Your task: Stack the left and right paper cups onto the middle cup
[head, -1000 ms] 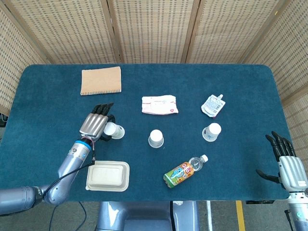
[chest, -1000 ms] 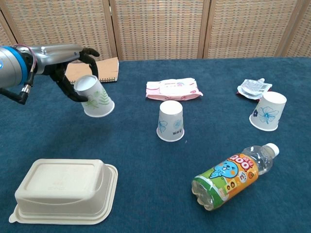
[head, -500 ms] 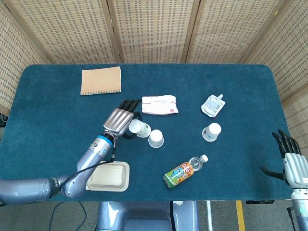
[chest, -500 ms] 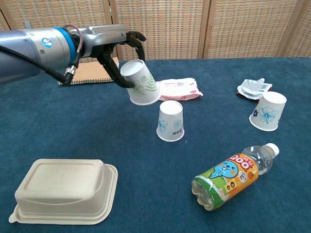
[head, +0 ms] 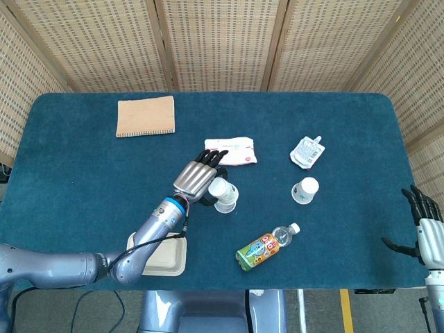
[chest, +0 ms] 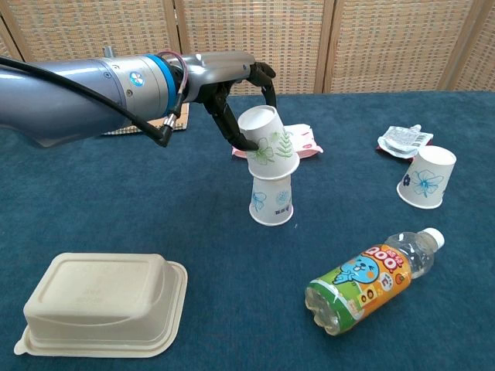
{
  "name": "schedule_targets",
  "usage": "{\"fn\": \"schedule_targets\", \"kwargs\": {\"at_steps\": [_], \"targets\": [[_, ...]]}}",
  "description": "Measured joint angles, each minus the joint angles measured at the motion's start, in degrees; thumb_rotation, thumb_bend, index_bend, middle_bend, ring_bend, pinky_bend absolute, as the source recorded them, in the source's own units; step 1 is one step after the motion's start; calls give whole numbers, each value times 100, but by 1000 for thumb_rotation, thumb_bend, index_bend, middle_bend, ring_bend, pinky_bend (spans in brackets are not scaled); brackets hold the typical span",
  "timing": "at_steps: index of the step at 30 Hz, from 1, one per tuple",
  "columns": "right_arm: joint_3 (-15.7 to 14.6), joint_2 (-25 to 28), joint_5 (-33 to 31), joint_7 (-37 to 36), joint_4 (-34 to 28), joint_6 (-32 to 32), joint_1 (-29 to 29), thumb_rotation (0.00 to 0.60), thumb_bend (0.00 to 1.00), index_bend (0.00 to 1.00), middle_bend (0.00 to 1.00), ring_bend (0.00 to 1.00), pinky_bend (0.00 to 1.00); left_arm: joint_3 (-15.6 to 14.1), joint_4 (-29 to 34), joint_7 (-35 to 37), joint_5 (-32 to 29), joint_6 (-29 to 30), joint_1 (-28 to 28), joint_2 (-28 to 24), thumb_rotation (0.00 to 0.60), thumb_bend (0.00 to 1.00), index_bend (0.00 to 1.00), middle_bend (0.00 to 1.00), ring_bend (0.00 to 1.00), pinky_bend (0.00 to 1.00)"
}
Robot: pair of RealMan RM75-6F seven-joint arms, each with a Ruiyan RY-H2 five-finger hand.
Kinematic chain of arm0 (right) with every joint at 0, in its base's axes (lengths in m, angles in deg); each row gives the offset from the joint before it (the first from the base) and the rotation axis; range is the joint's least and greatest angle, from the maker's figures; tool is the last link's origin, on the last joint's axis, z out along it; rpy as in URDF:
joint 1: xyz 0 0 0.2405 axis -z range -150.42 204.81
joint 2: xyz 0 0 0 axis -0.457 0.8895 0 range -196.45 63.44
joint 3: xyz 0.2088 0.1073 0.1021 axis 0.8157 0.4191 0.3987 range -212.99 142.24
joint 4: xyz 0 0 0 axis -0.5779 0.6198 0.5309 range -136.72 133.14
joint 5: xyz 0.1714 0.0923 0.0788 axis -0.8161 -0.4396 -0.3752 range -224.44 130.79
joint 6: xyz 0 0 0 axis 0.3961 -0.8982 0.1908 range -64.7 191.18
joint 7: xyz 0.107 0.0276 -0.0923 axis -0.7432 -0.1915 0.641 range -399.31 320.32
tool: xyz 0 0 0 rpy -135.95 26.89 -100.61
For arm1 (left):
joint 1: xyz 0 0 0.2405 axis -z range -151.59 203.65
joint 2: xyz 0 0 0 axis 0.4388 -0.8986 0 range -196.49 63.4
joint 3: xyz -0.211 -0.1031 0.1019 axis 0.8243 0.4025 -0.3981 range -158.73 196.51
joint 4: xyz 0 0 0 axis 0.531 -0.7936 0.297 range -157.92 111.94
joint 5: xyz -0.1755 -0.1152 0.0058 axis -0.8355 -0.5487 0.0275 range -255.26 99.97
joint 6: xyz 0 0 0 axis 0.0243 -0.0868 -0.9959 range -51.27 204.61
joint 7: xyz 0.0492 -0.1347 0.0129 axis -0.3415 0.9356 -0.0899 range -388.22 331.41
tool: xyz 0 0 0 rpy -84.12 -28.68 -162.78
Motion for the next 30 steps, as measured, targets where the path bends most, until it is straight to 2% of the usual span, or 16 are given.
{"fn": "schedule_targets", "kwargs": {"at_steps": [3, 5, 12, 18, 23, 30], "targets": [[6, 8, -6, -33, 6, 4, 5, 600, 54, 79, 0, 0, 0, -19, -90, -32, -131, -21, 68, 77, 600, 262, 111, 0, 0, 0], [17, 13, -21, -59, 14, 3, 9, 600, 54, 79, 0, 0, 0, -46, -145, -65, -221, -53, 109, 112, 600, 242, 64, 0, 0, 0], [19, 14, -28, -89, 39, 44, 5, 600, 54, 83, 0, 0, 0, -186, -227, -183, -406, -23, 184, 163, 600, 241, 59, 0, 0, 0], [5, 4, 13, -31, 18, 29, 5, 600, 54, 83, 0, 0, 0, -257, -65, -63, -297, 141, 41, 21, 600, 239, 49, 0, 0, 0], [-12, -11, 27, 46, 4, 53, -4, 600, 54, 83, 0, 0, 0, -466, 193, 36, 41, 539, -288, -264, 600, 239, 14, 0, 0, 0], [-45, -47, 116, 236, -55, 20, -16, 600, 54, 86, 0, 0, 0, -1019, 742, 225, 707, 1502, -1125, -921, 600, 242, 0, 0, 0, 0]]}}
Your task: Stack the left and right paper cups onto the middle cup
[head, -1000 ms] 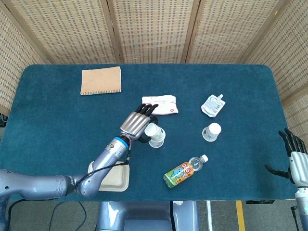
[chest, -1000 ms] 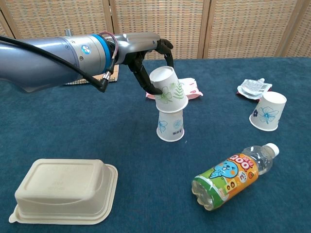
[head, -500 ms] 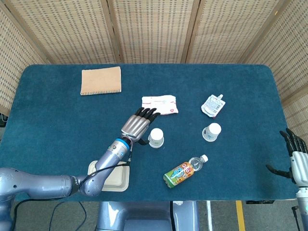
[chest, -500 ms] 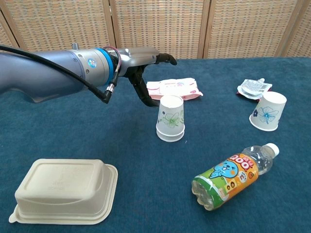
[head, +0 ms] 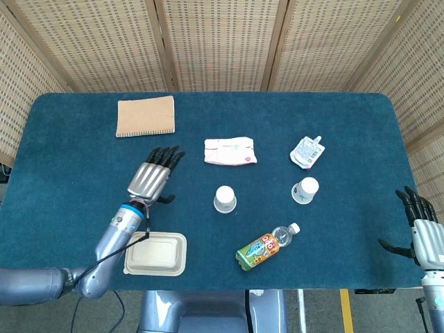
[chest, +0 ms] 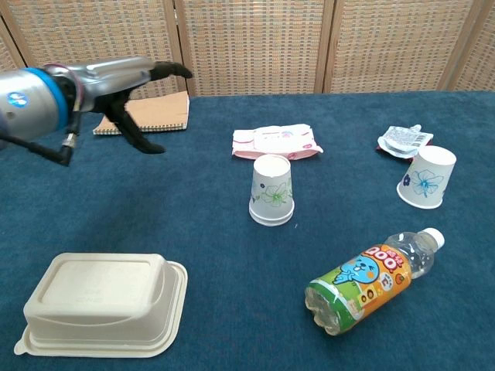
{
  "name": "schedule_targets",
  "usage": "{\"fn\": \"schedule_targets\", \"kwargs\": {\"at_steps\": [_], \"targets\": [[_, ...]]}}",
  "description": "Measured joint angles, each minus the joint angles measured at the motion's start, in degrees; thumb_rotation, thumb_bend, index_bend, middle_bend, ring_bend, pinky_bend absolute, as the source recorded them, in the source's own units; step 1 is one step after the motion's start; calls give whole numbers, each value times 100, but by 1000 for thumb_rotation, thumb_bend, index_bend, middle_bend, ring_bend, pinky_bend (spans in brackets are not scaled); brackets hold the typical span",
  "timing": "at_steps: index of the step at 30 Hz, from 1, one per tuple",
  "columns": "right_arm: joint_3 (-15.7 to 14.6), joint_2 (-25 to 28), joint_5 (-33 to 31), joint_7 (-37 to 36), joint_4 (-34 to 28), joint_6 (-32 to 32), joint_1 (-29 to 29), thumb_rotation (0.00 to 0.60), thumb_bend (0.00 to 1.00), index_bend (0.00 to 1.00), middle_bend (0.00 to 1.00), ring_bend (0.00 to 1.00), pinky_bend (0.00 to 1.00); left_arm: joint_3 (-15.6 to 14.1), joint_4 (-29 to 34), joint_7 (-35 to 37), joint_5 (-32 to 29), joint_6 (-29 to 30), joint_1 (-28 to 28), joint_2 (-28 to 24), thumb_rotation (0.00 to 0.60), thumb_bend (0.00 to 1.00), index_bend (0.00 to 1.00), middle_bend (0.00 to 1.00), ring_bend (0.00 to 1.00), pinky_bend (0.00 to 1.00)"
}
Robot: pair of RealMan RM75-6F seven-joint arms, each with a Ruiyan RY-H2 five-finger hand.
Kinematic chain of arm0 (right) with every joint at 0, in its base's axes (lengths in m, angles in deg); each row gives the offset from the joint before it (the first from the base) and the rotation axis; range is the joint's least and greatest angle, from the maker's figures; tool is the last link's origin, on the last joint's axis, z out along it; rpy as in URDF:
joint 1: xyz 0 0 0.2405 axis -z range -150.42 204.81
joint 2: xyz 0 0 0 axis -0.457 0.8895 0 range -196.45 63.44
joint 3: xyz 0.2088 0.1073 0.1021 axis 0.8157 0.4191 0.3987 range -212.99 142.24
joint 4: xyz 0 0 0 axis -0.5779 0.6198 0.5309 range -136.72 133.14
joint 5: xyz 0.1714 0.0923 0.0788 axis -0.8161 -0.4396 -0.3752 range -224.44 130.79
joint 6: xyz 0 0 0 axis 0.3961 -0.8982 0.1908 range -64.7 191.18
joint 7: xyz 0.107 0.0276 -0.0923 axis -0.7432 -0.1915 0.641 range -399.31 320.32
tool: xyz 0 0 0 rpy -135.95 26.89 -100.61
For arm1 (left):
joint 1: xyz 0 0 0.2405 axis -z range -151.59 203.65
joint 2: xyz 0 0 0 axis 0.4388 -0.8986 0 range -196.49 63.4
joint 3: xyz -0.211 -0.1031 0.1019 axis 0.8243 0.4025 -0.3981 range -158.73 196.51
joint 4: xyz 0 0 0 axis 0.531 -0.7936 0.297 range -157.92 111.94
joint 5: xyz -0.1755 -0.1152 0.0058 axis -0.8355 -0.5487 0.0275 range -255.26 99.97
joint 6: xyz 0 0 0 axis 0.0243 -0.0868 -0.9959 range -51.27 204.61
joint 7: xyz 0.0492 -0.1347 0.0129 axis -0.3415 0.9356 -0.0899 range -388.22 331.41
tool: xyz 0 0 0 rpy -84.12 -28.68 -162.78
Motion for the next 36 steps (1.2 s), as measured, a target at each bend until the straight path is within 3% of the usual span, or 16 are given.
{"fn": "schedule_targets", "kwargs": {"at_steps": [10, 18, 23, 28, 36], "targets": [[-34, -87, 127, 394, -119, -35, -57, 600, 53, 153, 0, 0, 0, -1072, 658, 501, 1225, 1599, -1606, -1091, 600, 242, 0, 0, 0, 0], [133, -46, 145, 749, -445, 302, -442, 600, 89, 208, 0, 0, 0, -1546, 599, 1023, 1972, 2359, -2610, -1447, 600, 242, 0, 0, 0, 0], [323, -3, -8, 1166, -720, 785, -847, 600, 100, 212, 0, 0, 0, -1588, 384, 1383, 2249, 2447, -2982, -1557, 600, 241, 0, 0, 0, 0], [528, -48, -409, 1643, -922, 1440, -1334, 600, 126, 246, 0, 0, 0, -1437, 321, 1618, 2315, 2357, -3116, -1660, 600, 242, 0, 0, 0, 0], [804, -387, -1574, 2615, -874, 2454, -2195, 600, 169, 303, 0, 0, 0, -1260, 251, 1730, 2480, 2048, -3248, -1719, 600, 242, 0, 0, 0, 0]]}}
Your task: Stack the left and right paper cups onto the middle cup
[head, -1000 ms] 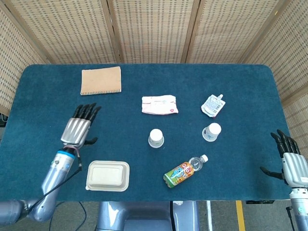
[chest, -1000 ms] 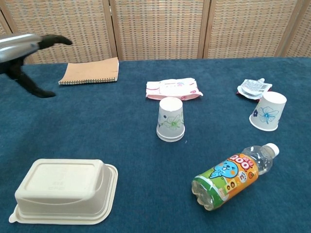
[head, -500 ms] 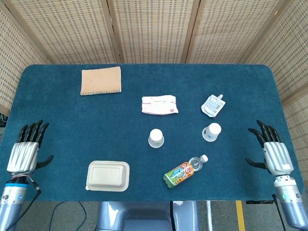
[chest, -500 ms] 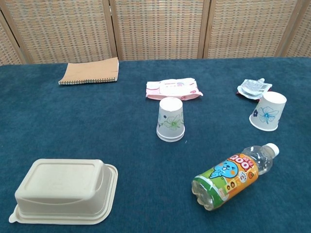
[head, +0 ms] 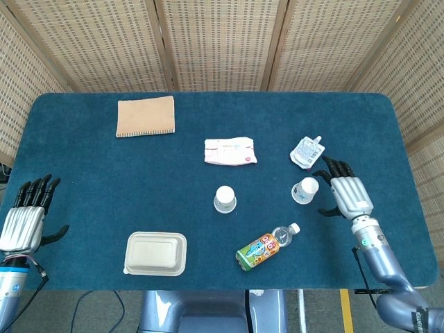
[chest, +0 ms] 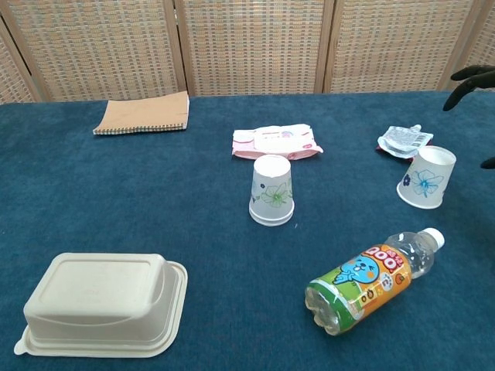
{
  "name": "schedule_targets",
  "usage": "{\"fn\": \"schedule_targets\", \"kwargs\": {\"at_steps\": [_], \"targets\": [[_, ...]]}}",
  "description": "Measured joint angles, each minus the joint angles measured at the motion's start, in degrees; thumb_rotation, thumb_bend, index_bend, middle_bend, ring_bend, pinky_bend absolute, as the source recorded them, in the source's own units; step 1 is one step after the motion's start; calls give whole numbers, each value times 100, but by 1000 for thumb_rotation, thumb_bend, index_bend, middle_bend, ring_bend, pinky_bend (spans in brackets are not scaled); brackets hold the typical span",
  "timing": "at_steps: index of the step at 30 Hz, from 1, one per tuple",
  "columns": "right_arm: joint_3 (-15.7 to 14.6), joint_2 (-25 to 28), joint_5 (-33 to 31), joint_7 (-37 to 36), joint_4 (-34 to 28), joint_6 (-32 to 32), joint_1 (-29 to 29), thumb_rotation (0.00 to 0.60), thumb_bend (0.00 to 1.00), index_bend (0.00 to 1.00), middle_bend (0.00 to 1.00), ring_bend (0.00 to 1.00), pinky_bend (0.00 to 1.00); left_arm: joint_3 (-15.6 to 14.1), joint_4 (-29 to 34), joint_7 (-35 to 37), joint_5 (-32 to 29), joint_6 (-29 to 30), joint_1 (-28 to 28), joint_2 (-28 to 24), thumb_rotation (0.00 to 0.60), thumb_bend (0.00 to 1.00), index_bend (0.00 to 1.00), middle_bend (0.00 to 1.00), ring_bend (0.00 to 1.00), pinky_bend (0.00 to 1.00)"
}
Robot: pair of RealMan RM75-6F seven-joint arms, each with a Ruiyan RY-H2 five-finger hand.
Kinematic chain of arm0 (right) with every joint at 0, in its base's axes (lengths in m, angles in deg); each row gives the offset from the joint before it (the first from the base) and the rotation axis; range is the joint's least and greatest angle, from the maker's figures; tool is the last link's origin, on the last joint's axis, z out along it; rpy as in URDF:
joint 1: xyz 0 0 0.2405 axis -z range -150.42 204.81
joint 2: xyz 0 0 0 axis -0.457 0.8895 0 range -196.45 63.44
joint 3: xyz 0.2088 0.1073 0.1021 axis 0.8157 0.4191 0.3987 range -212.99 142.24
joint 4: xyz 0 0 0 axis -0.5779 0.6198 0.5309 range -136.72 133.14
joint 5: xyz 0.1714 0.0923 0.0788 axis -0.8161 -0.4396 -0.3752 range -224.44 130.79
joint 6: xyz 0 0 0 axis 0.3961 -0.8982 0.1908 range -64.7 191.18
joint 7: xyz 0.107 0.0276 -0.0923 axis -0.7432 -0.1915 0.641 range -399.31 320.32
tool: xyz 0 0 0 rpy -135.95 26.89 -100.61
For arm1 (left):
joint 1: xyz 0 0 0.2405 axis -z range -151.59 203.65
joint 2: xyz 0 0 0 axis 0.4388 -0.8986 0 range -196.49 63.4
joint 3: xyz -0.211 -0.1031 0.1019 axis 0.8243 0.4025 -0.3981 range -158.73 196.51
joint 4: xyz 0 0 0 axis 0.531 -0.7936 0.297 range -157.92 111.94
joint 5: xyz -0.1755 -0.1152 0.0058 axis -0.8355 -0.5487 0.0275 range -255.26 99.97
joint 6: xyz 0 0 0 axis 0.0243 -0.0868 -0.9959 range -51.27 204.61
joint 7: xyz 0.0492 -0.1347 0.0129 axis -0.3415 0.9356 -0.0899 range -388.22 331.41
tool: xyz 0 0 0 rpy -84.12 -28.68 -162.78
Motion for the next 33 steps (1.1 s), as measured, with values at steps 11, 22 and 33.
{"fn": "schedule_targets", "kwargs": {"at_steps": [11, 22, 33], "targets": [[89, -427, -1082, 552, 687, 575, -647, 600, 225, 335, 2, 0, 0, 216, -48, -13, 114, -260, -119, 21, 600, 241, 0, 0, 0, 0], [-5, -669, -1455, 579, 1366, 946, -959, 600, 227, 373, 10, 0, 0, 427, -101, -37, 174, -416, -233, 61, 600, 242, 0, 0, 0, 0], [-169, -1038, -1619, 504, 1923, 1189, -1123, 600, 264, 434, 40, 0, 0, 572, -145, -7, 225, -590, -305, 67, 600, 242, 0, 0, 0, 0]]}}
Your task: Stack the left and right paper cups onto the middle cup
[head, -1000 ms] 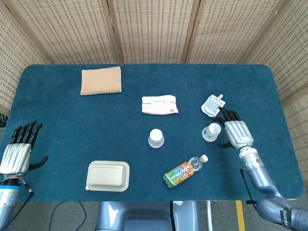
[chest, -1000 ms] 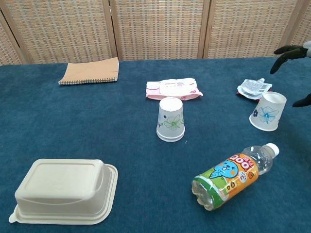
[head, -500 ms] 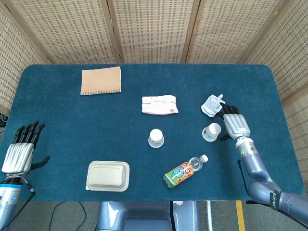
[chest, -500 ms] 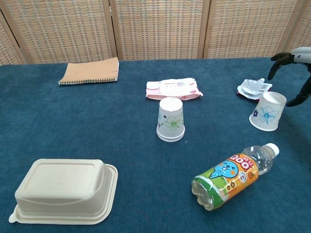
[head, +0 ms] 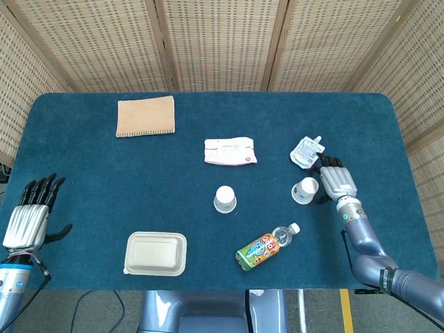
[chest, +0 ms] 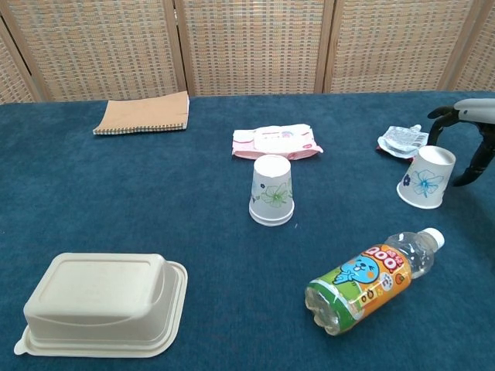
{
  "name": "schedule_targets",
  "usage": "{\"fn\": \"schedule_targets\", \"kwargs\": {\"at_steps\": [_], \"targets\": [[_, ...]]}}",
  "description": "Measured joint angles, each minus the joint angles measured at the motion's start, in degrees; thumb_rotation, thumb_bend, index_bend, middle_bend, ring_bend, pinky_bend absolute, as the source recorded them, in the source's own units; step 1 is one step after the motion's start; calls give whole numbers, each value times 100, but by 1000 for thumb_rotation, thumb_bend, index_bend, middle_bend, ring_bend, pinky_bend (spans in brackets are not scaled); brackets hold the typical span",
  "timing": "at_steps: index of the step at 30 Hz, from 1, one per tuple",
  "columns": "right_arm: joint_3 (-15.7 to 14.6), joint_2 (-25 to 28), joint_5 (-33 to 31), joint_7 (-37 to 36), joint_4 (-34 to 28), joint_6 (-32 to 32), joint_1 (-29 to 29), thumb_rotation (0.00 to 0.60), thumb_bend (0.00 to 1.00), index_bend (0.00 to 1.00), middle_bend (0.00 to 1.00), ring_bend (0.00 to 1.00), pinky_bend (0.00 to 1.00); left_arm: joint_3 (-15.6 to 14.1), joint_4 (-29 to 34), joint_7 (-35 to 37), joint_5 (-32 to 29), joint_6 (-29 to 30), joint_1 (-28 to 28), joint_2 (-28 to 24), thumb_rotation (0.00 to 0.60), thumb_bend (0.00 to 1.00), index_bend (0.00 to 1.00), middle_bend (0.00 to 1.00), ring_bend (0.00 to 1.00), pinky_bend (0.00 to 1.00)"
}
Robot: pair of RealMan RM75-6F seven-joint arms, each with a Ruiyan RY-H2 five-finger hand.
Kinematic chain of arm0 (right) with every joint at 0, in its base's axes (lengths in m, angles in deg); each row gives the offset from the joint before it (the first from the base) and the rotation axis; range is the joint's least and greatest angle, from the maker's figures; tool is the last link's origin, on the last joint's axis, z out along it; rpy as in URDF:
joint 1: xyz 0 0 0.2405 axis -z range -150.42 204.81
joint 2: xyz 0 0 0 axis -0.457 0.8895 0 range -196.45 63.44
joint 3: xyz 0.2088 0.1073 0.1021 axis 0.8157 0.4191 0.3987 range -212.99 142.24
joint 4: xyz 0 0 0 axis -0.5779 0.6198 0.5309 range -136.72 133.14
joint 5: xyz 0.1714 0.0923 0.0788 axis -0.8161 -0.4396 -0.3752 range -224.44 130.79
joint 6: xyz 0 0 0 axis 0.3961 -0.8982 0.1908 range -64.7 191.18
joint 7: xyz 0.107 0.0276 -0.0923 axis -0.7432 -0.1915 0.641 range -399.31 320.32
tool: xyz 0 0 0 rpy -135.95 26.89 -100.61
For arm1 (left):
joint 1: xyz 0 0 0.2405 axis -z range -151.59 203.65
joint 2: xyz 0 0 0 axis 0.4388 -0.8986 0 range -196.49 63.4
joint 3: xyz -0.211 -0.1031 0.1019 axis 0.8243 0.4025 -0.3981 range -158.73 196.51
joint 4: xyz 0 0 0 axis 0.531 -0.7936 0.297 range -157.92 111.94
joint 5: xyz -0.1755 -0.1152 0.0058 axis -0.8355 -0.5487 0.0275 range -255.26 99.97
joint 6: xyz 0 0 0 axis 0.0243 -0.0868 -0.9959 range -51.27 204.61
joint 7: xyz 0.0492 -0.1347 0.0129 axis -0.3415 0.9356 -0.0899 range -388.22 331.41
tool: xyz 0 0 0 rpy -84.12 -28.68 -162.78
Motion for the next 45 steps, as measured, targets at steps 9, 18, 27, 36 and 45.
{"fn": "schedule_targets", "kwargs": {"at_steps": [9, 18, 27, 36, 45], "targets": [[-38, -218, 4, -15, 250, -46, -107, 600, 330, 492, 68, 0, 0, 102, -60, 120, 27, -85, -48, -8, 600, 242, 0, 0, 0, 0], [79, 116, 344, -202, -456, -446, -15, 600, 323, 491, 68, 0, 0, 167, -63, 132, 53, -159, -94, -17, 600, 242, 0, 0, 0, 0], [289, 751, 914, -272, -2185, -1071, 86, 600, 297, 485, 64, 0, 0, 209, -60, 184, 69, -246, -118, -29, 600, 242, 0, 0, 0, 0], [374, 753, 939, 78, -2953, -1299, -98, 600, 295, 490, 68, 0, 0, 265, -76, 374, 67, -358, -140, -92, 600, 242, 0, 0, 0, 0], [367, 255, 644, 541, -2932, -1363, -437, 600, 295, 490, 70, 0, 0, 264, -55, 501, 164, -429, -145, -127, 600, 241, 0, 0, 0, 0]]}}
